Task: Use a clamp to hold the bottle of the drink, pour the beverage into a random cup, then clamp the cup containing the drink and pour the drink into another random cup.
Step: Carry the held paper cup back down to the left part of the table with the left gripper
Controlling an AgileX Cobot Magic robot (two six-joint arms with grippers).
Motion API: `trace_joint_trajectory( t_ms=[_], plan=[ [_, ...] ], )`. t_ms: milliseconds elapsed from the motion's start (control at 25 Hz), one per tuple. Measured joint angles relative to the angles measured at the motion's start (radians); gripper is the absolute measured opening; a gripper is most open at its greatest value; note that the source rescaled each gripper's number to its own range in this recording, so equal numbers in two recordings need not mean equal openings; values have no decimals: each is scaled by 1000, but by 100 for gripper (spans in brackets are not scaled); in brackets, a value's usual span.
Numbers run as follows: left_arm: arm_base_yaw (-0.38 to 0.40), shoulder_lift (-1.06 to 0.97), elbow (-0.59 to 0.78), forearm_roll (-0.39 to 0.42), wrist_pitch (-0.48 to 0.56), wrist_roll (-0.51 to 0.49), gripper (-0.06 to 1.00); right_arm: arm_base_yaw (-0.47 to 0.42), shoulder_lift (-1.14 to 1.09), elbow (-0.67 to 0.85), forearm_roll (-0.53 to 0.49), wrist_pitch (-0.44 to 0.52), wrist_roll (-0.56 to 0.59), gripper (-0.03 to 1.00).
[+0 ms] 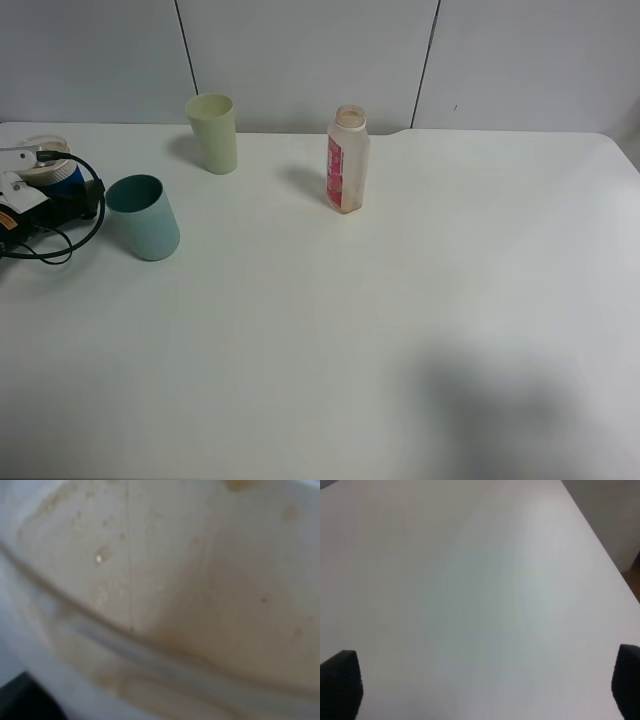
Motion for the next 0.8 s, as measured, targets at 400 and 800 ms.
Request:
trace_joint_trajectory(
  t_ms=[400, 800],
  plan=[
    [0, -71, 0, 1, 6, -39, 68, 0, 0, 0, 0, 0, 0, 100],
    [0, -175, 42, 1, 7, -36, 68, 0, 0, 0, 0, 0, 0, 100]
  ],
)
